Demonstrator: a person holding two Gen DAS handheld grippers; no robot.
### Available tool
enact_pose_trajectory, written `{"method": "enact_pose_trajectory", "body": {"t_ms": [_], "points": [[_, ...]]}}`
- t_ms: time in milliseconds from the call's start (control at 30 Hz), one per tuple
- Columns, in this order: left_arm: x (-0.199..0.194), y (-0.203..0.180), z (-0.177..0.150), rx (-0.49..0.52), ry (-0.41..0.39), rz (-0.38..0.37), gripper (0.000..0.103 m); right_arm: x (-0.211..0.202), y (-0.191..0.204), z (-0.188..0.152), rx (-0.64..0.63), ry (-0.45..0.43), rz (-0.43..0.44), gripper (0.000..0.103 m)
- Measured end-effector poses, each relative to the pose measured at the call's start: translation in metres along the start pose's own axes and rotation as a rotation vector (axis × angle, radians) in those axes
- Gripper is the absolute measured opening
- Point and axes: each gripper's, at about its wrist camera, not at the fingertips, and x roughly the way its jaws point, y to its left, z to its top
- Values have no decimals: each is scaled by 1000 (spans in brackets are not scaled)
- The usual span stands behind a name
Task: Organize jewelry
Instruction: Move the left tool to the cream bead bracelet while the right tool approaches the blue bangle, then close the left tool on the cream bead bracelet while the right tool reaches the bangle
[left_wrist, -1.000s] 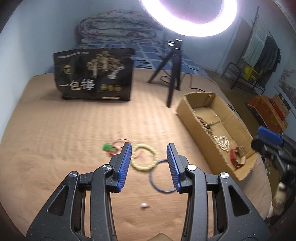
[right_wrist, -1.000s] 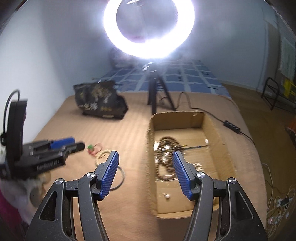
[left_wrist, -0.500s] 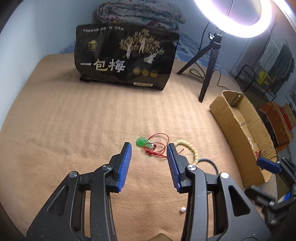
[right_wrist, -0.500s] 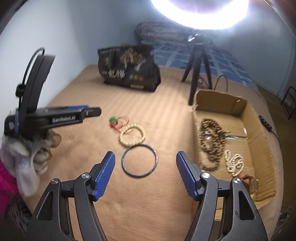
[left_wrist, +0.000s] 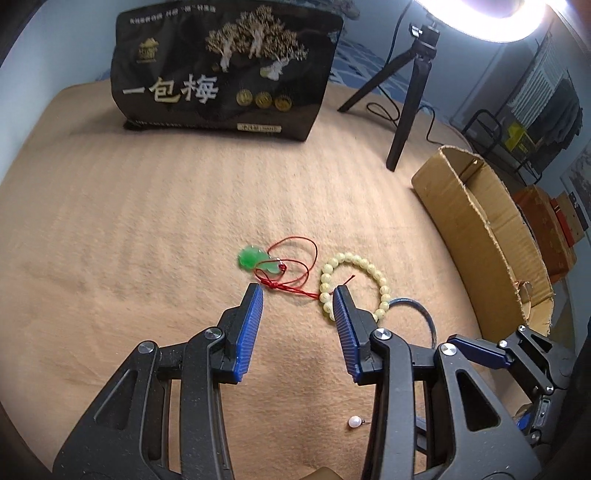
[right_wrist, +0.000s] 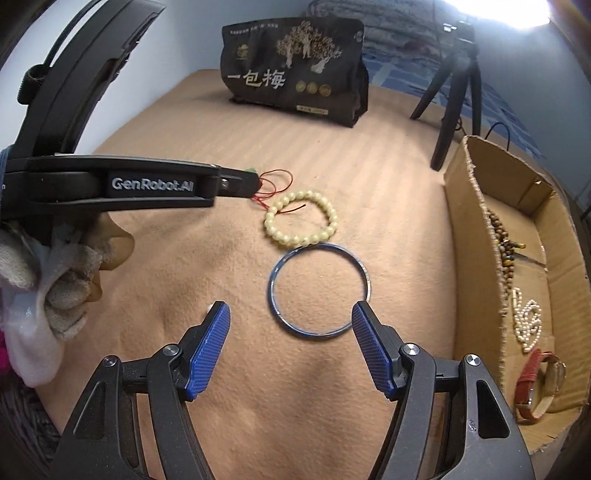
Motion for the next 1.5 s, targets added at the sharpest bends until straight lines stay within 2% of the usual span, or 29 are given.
{"method": "enact_pose_trajectory", "body": {"t_ms": [333,700,900,1100,1200,1500], "points": [[16,-1,0,-31,44,-37,40,20,-8,4,47,44,-19,68],[30,-12,2,-46,57,-55,40,23,-12,8,73,34,-44,69],[38,-16,3,-36,61,-30,39,34,-12,9,70,60,-66,73],[40,-19,0,15,49,47,18,37,-16,8,81,63,-56,73],[41,-18,-1,34,45,64,12,37,-16,6,81,70,-57,73],[26,-8,-13,77,49,68,9,38,-14,7,75,91,-68,67]]}}
